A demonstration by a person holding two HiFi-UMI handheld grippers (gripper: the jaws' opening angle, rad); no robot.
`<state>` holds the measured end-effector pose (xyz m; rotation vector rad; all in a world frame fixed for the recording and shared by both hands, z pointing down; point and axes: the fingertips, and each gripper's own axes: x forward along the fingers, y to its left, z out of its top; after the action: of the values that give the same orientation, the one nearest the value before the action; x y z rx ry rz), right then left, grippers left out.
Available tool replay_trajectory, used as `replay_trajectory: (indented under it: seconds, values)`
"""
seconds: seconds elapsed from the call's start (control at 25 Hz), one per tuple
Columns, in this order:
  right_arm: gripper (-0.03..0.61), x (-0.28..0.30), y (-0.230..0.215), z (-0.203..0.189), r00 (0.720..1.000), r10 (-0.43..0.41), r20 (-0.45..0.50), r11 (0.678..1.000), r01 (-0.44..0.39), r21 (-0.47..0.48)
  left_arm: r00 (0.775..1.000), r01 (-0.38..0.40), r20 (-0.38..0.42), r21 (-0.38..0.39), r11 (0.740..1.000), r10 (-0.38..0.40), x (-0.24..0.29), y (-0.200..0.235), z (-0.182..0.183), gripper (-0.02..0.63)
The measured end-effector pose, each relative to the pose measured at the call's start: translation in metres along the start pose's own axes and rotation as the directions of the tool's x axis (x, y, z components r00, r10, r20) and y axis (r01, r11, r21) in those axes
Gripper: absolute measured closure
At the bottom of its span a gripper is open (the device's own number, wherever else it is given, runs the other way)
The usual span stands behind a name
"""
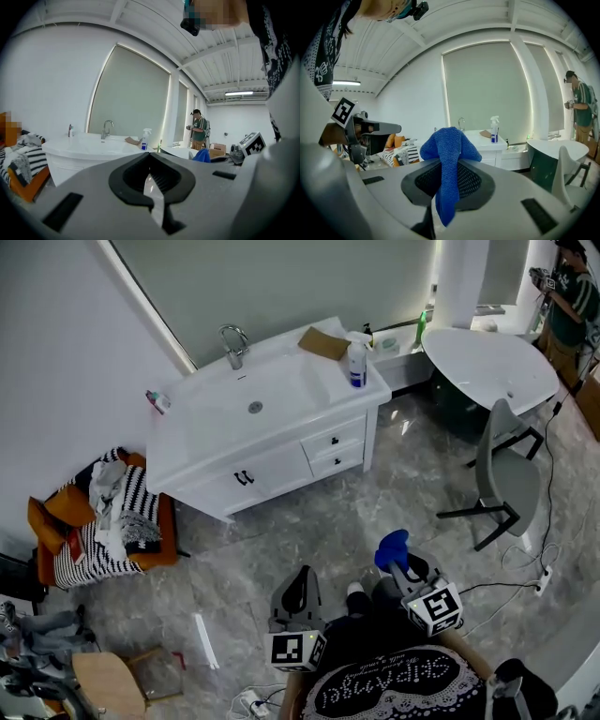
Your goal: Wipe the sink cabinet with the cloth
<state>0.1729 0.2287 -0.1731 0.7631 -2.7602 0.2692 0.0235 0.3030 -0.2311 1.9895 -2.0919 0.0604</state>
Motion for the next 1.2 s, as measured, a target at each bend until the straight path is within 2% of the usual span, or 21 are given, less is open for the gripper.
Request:
replay_trajectory:
  seconds: [0.2,0.6,0.84,1.2]
  values:
    - [0.517,0.007,-0.006,-0.002,0.999,-0.029,-0.02,0.999,0.03,0.019,0.999,0.011,0.032,0.022,1.0,-0.012,0.002,0.007,0.005,0.609]
    - [0.517,0.028,-0.034,-0.006,0.998,-0.029,-0.052,0.999,0.031,0.034,1.0,0.025,-0.004,0.007,1.0,-0.025,0.041,0.006,0.0,0.61]
    - [0.517,0.052,-0.075,0.006,0.998,-0.01,-0.069,1.0,0.011,0.023,1.0,-0.011,-0.029,0.029,1.0,0.012,0.081,0.007,0.005,0.609]
    - [0.517,0.092,-0.144,0.028,0.998,0.043,-0.055,0.999,-0.044,-0.01,0.998,-0.069,-0.005,0.044,0.997,0.069,0.154,-0.001,0.021,0.61]
